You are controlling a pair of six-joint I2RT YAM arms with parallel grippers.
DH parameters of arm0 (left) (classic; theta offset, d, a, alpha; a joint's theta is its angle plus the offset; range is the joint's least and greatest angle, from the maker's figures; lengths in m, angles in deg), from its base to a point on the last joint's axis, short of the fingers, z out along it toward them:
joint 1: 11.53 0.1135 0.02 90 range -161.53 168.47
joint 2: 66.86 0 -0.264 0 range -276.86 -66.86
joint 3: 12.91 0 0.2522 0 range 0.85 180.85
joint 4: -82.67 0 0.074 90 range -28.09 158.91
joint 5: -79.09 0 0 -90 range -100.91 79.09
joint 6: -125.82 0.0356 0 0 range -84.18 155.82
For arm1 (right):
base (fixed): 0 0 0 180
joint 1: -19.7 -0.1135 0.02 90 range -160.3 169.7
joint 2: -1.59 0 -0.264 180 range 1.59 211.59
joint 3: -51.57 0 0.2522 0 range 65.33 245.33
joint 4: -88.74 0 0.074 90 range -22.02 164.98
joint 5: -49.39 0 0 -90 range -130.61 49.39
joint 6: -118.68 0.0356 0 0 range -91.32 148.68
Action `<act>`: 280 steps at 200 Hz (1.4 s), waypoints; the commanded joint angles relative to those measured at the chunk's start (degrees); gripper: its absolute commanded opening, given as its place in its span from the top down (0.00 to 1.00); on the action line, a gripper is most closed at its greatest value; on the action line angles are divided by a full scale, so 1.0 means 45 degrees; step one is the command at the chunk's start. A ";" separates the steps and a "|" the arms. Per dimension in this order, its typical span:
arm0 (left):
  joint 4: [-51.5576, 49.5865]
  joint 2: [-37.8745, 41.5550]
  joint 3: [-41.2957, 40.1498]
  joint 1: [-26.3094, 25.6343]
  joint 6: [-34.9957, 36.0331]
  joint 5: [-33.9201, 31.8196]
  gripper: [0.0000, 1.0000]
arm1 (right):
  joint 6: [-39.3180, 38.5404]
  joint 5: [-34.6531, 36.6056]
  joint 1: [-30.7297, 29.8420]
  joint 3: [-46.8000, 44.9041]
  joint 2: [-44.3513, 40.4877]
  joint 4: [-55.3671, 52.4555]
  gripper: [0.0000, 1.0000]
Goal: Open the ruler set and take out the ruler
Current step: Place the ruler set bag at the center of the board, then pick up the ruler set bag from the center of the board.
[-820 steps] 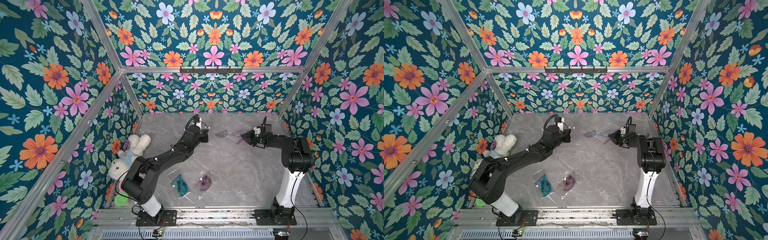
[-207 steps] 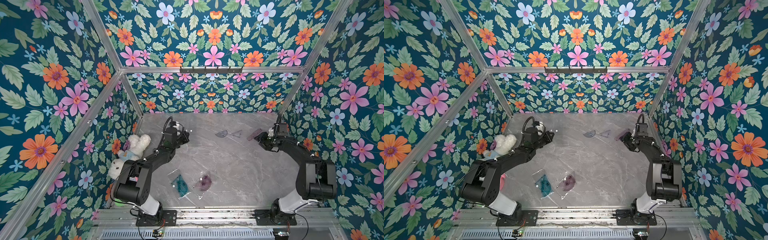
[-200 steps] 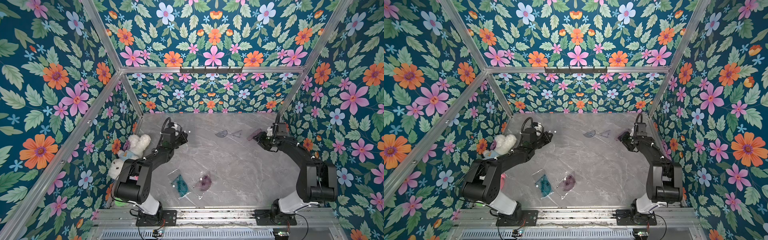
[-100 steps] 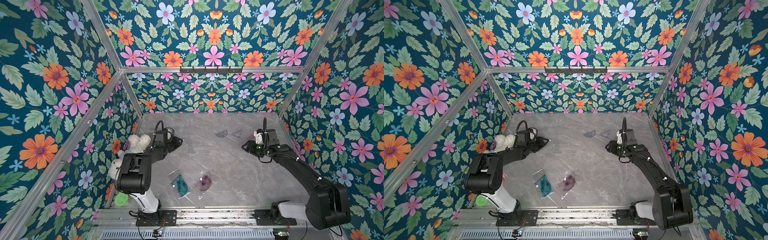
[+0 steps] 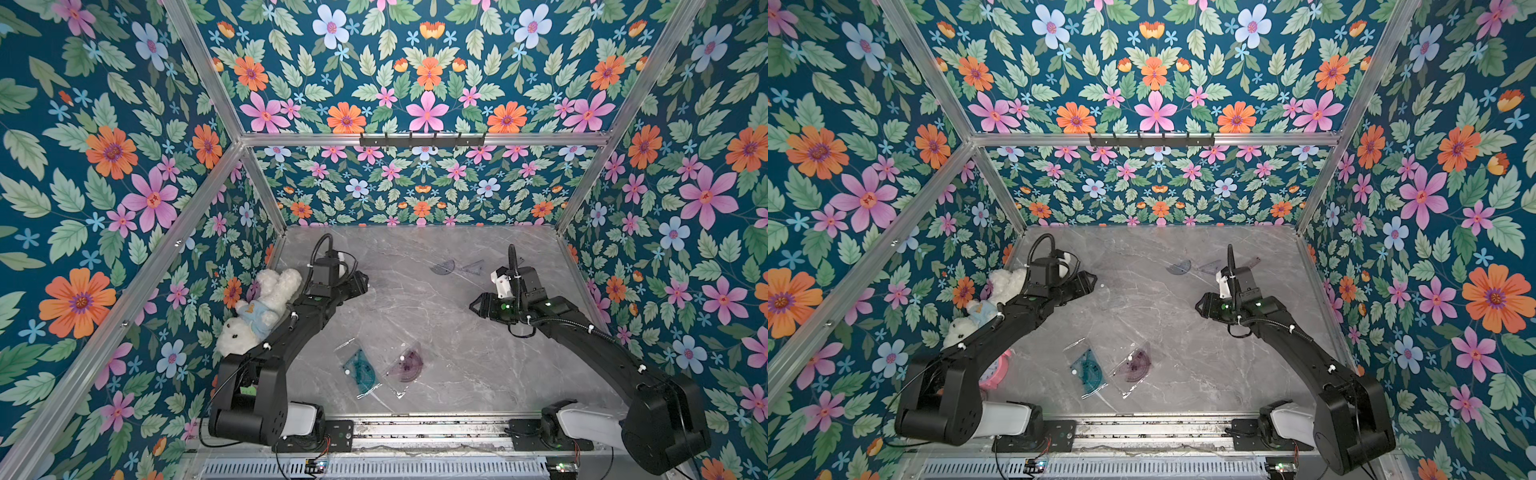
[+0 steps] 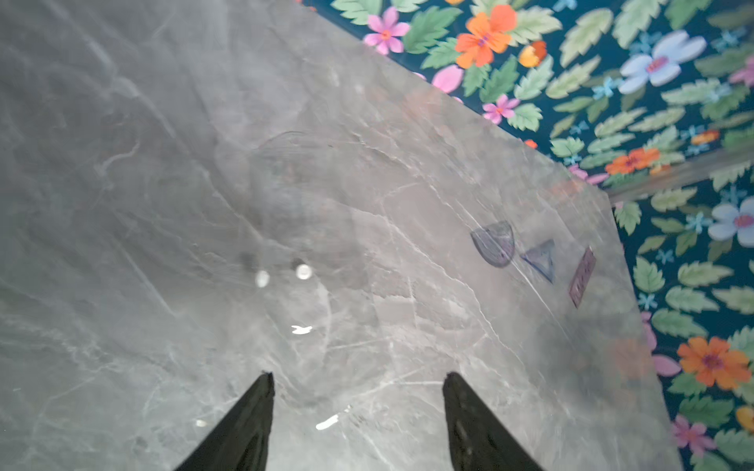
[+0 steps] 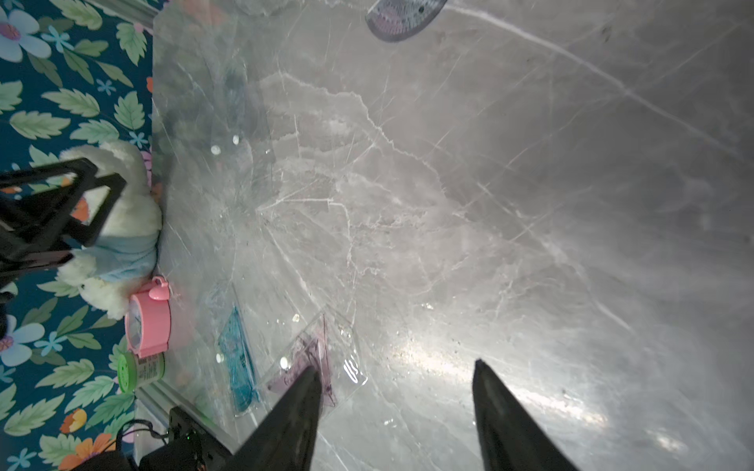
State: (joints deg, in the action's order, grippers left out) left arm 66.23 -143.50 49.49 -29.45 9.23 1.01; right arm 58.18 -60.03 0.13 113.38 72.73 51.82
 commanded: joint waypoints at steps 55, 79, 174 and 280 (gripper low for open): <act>-0.4880 0.1188 -0.0613 -0.5772 0.1155 -0.3032 0.25 | 0.1065 -0.0317 -0.0391 -0.1586 -0.0877 0.0820 0.20; -0.4952 0.1537 -0.1467 -0.6618 0.0067 -0.2749 0.25 | 0.1359 -0.0510 -0.0416 -0.2158 -0.1166 0.1255 0.19; -0.2244 0.1395 -0.4151 -0.6997 -0.0890 0.0035 0.21 | 0.2033 -0.0841 -0.1079 -0.3134 -0.1298 0.2183 0.19; -0.0523 -0.0058 -0.4638 -0.7006 -0.0700 0.0933 0.42 | 0.2274 -0.0342 -0.1744 -0.3287 -0.1278 0.2267 0.21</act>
State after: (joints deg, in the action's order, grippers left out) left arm 67.13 -143.35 28.99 -60.92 6.79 4.36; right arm 67.71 -62.80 -7.39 98.67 67.20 61.50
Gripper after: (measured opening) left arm 0.602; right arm 0.790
